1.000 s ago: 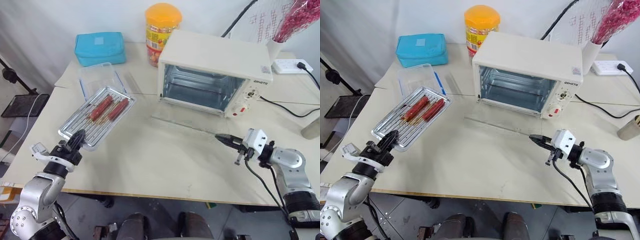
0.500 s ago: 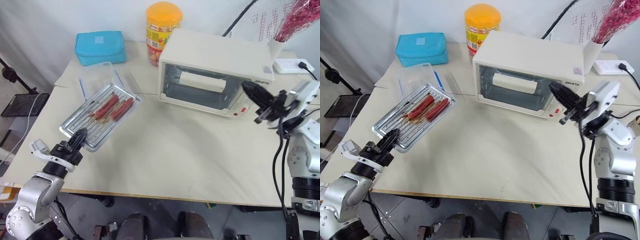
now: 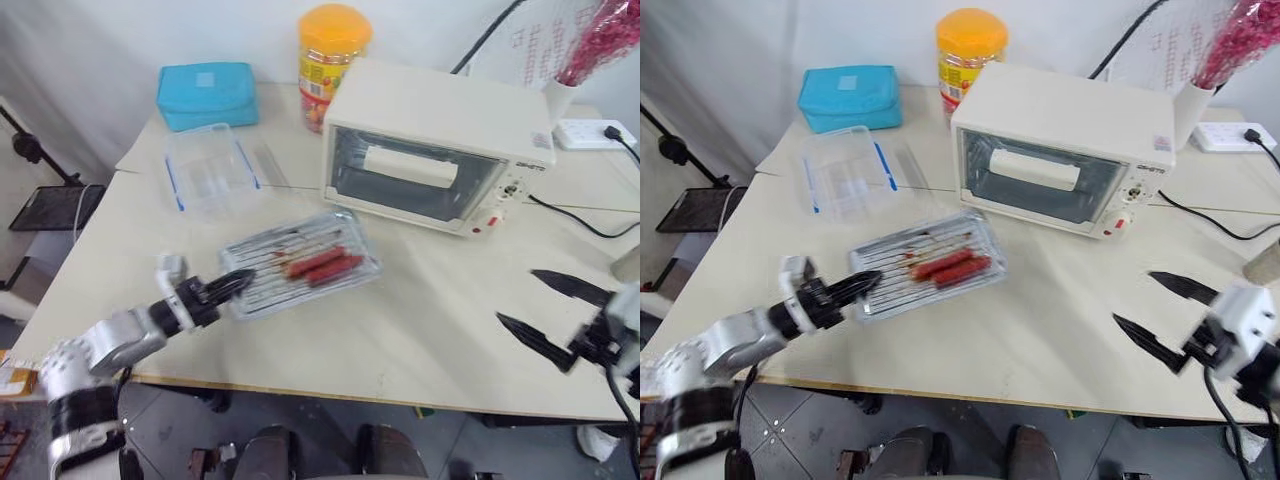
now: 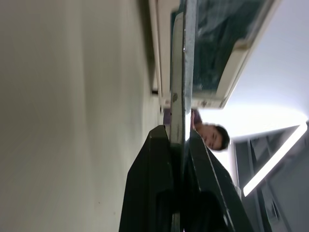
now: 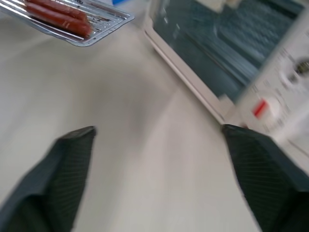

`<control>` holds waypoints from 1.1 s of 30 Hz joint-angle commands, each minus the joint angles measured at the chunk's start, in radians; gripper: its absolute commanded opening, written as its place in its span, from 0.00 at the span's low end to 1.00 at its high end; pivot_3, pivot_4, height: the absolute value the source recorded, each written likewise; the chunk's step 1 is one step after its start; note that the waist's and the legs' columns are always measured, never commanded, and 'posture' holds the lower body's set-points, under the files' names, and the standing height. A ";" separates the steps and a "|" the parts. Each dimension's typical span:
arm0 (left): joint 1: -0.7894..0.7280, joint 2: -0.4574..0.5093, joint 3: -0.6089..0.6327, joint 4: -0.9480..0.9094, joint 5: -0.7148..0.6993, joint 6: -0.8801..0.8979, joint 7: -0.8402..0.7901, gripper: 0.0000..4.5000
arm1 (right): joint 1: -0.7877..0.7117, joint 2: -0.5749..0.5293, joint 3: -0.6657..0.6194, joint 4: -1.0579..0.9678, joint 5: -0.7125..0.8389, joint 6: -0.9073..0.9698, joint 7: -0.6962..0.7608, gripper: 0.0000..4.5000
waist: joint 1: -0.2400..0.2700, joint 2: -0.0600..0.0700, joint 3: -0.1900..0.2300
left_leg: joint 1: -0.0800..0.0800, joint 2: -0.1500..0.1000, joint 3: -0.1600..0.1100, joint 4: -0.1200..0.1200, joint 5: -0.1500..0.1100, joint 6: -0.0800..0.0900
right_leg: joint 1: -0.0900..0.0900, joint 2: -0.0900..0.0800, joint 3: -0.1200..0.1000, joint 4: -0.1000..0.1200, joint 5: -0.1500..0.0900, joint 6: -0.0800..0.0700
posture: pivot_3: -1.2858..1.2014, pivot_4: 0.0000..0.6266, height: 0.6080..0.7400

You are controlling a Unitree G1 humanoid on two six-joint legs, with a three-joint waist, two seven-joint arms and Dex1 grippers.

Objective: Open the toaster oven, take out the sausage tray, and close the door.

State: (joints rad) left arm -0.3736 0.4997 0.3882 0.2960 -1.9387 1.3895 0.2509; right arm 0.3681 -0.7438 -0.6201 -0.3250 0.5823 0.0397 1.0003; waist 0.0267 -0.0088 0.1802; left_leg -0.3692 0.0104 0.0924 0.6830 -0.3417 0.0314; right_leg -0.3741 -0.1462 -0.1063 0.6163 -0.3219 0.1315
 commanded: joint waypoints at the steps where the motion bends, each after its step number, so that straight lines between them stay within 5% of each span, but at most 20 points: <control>1: -0.129 -0.004 -0.135 0.059 0.087 0.036 -0.073 0.00 | 0.094 0.036 -0.110 -0.099 0.017 -0.021 0.001 0.99 | 0.002 0.000 0.000 | 0.000 0.000 0.000 0.000 0.000 0.000 | -0.001 0.000 0.000 0.001 0.000 0.000 | 0.52 0.24 1.00; 8: -0.374 -0.110 -0.339 0.231 0.483 0.034 -0.322 0.00 | 0.292 0.128 -0.189 -0.211 0.010 -0.054 0.020 0.99 | 0.001 0.000 0.000 | -0.001 -0.002 0.002 -0.003 0.000 0.000 | -0.001 0.001 -0.001 -0.003 0.000 0.000 | 0.52 0.24 1.00; 15: -0.508 -0.170 -0.412 0.386 0.791 -0.017 -0.602 0.00 | 0.328 0.165 -0.185 -0.271 0.010 -0.047 -0.024 0.99 | 0.000 0.001 -0.001 | 0.001 -0.001 0.003 -0.003 0.000 -0.001 | -0.001 0.001 0.000 -0.006 0.000 0.000 | 0.52 0.24 1.00; 22: -0.496 -0.122 -0.404 0.322 0.958 -0.002 -0.741 0.47 | 0.293 0.150 -0.144 -0.282 0.006 -0.035 -0.046 1.00 | -0.003 0.001 -0.001 | 0.000 -0.001 0.002 -0.003 0.000 -0.002 | -0.002 0.001 0.000 -0.004 0.000 0.000 | 0.52 0.24 1.00; 28: -0.329 0.096 -0.450 -0.027 1.056 -0.111 -0.941 0.89 | 0.228 0.097 -0.115 -0.226 0.007 -0.029 -0.014 1.00 | -0.019 0.001 -0.001 | 0.001 0.003 0.003 -0.004 0.000 -0.002 | -0.002 0.003 0.000 -0.004 0.000 0.000 | 0.52 0.24 1.00; 30: -0.222 0.192 -0.450 -0.168 1.131 -0.317 -1.089 0.98 | 0.203 0.075 -0.098 -0.204 0.007 -0.027 0.004 1.00 | -0.025 0.002 -0.001 | 0.001 0.003 0.003 -0.004 0.000 -0.003 | -0.002 0.004 0.001 -0.004 0.000 -0.001 | 0.52 0.24 1.00; 33: -0.070 0.299 -0.404 -0.276 1.227 -0.641 -1.317 0.98 | 0.168 0.042 -0.067 -0.172 0.006 -0.022 0.035 1.00 | -0.027 0.003 0.000 | 0.001 0.003 0.003 -0.005 -0.001 -0.004 | -0.002 0.003 0.002 -0.005 -0.001 -0.001 | 0.52 0.24 1.00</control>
State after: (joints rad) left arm -0.4626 0.7778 -0.0499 0.0844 -0.7565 0.9026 -0.9580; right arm 0.5469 -0.6852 -0.6941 -0.4972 0.5791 0.0217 1.0189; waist -0.0007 -0.0054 0.1802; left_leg -0.3686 0.0138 0.0948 0.6784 -0.3429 0.0276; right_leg -0.3761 -0.1443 -0.1043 0.6102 -0.3227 0.1301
